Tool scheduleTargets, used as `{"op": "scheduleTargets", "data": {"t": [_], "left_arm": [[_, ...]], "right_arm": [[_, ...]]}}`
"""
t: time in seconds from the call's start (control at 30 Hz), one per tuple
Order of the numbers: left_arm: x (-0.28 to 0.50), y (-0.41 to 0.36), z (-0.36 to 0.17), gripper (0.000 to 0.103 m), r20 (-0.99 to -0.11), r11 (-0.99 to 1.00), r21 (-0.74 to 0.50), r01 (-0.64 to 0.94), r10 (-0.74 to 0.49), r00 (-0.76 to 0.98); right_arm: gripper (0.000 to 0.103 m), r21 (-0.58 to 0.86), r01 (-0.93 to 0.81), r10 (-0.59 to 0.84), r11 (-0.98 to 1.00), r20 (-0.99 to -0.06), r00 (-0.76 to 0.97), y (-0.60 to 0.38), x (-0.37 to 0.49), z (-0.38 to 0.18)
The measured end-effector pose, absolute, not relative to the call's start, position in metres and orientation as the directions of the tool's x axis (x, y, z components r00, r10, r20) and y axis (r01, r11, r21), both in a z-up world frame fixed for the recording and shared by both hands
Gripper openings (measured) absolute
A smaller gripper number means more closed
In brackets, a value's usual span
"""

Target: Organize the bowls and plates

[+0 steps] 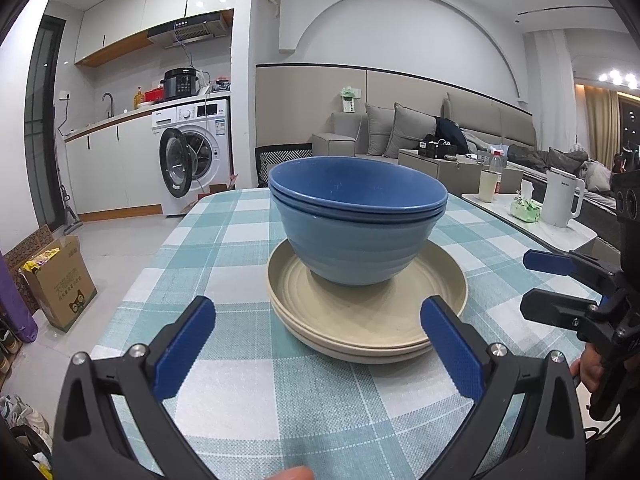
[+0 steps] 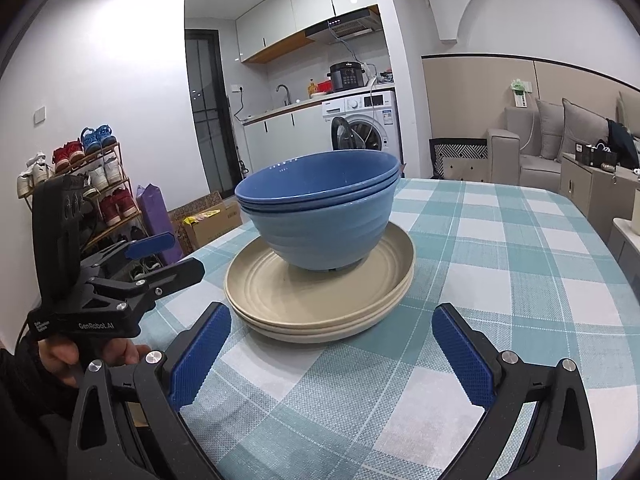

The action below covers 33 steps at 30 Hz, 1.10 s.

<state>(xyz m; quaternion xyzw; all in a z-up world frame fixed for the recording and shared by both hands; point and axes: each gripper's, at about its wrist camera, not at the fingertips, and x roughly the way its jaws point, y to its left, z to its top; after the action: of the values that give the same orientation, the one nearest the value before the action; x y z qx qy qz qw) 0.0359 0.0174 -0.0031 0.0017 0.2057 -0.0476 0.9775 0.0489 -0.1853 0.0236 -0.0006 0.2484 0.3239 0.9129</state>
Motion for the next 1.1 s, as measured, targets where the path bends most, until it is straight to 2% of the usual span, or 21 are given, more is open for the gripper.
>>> {"op": "scheduleTargets", "data": {"t": [1.1], "left_arm": [[0.0353, 0.0181, -0.0063, 0.103, -0.4, 0.996, -0.029, 0.088, -0.092, 0.912]], "right_arm": [[0.102, 0.153, -0.606, 0.599, 0.781, -0.461, 0.655, -0.1811, 0.0471, 0.0196]]}}
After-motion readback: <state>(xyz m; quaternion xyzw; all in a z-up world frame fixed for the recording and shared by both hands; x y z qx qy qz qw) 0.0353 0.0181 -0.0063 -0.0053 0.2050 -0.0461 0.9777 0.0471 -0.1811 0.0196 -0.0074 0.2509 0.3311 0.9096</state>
